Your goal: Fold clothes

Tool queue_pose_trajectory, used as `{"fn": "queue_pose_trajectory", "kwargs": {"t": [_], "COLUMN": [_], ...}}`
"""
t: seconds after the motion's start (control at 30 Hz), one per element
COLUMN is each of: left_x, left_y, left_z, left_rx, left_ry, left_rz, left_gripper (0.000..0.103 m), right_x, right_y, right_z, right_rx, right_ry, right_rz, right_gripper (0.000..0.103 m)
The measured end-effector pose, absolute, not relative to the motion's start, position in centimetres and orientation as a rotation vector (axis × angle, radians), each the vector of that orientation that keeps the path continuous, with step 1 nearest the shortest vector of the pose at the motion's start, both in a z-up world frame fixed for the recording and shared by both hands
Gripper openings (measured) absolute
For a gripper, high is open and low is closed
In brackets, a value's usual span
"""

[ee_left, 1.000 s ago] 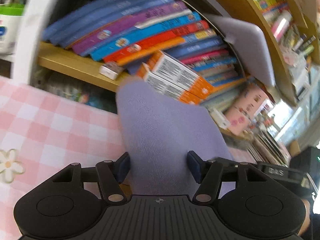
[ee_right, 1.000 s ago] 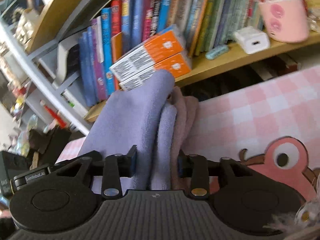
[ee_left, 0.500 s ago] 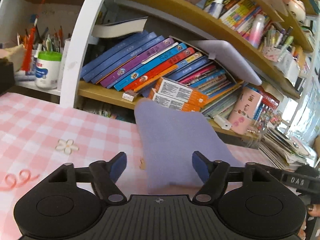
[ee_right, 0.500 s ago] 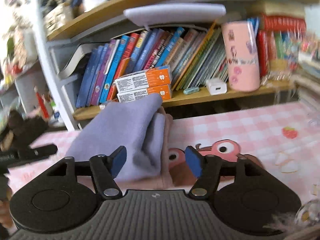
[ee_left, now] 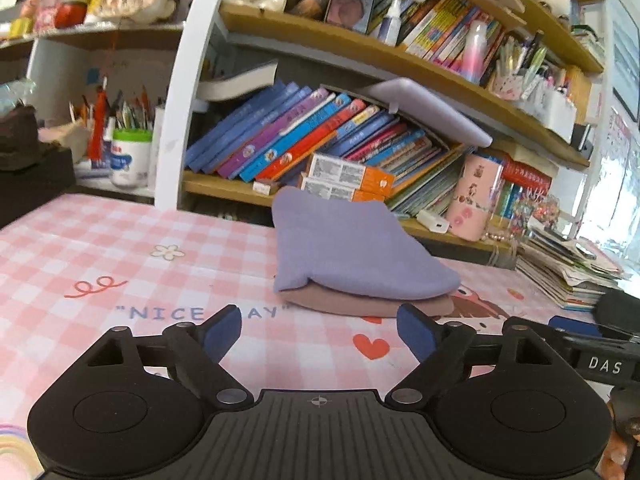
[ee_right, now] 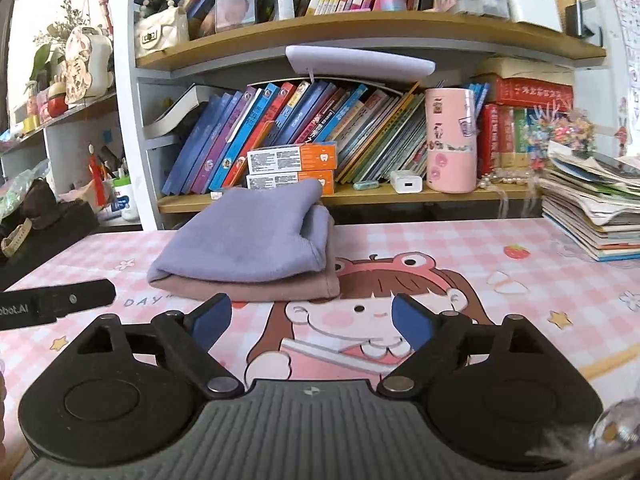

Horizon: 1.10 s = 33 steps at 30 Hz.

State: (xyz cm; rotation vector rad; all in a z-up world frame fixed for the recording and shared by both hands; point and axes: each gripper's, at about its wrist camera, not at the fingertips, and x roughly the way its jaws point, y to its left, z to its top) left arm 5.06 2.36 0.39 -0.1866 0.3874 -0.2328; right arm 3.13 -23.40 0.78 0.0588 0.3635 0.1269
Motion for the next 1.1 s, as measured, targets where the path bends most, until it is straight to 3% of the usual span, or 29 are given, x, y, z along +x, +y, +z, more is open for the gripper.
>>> {"fn": "queue_pose_trajectory", "kwargs": {"t": [0.53, 0.77, 1.1], "left_x": [2.7, 3.3, 3.1], "left_y": [0.8, 0.1, 0.0], "left_z": [-0.2, -0.5, -0.5], "left_rx": [-0.075, -0.039, -0.032], "left_ry": [0.375, 0.42, 0.418], "left_rz": [-0.207, -0.238, -0.211], "left_gripper": [0.092, 0.099, 0.103], "right_x": [0.1, -0.3, 0.5], "right_y": [-21.8, -22.4, -22.5], "right_z": [-0.2, -0.4, -0.6], "right_rx": [-0.072, -0.039, -0.043], "right_ry": [0.338, 0.329, 0.378], "right_rz": [0.092, 0.055, 0.051], "right_gripper": [0.098, 0.103, 0.103]}}
